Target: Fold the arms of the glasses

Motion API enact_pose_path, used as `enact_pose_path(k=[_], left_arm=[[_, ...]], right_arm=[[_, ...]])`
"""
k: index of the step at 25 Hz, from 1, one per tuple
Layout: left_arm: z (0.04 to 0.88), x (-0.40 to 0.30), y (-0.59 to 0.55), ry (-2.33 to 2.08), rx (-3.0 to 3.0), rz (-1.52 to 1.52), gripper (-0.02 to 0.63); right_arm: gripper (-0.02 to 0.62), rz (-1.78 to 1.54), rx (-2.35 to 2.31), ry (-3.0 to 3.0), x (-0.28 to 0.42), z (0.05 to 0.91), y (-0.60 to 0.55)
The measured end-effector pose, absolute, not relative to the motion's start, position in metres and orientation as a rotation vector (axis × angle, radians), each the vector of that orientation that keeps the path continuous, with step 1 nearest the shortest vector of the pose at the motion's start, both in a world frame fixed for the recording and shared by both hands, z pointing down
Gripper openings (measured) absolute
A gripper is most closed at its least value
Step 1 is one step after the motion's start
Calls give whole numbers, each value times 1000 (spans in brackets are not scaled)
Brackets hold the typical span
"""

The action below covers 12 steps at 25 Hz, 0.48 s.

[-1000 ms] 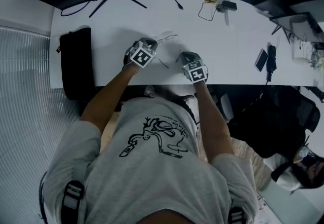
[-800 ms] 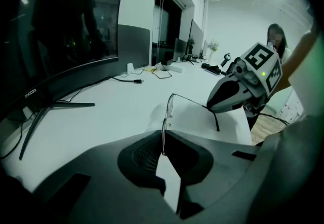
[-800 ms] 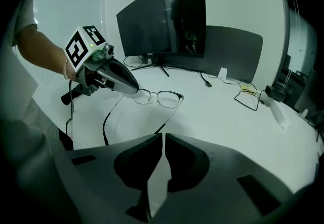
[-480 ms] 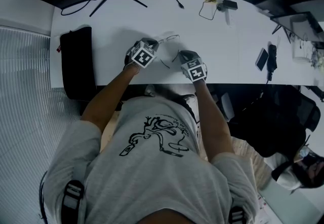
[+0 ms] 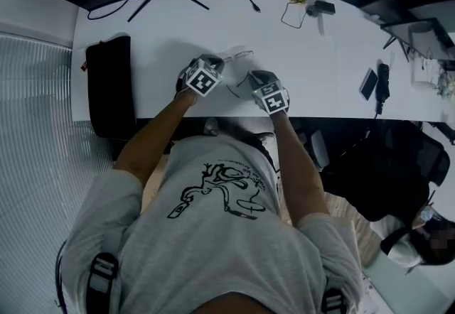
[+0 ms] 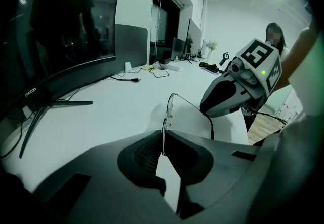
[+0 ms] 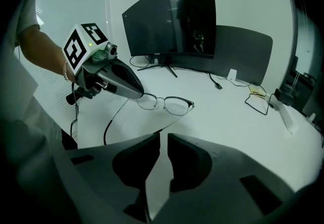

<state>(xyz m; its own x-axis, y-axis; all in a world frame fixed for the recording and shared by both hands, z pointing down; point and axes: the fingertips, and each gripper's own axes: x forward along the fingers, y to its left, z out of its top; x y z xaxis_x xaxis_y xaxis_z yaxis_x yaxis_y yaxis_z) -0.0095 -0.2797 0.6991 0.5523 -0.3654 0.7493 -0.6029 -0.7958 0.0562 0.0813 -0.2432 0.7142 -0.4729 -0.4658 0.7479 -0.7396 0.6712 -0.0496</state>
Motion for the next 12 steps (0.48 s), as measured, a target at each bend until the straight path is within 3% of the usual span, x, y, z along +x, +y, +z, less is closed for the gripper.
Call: enact_pose_path(k=[12], left_arm=[[699,-8,-268,-799,2471,1092,37]], right_arm=[[83,477,886,-2171,71,713,-238]])
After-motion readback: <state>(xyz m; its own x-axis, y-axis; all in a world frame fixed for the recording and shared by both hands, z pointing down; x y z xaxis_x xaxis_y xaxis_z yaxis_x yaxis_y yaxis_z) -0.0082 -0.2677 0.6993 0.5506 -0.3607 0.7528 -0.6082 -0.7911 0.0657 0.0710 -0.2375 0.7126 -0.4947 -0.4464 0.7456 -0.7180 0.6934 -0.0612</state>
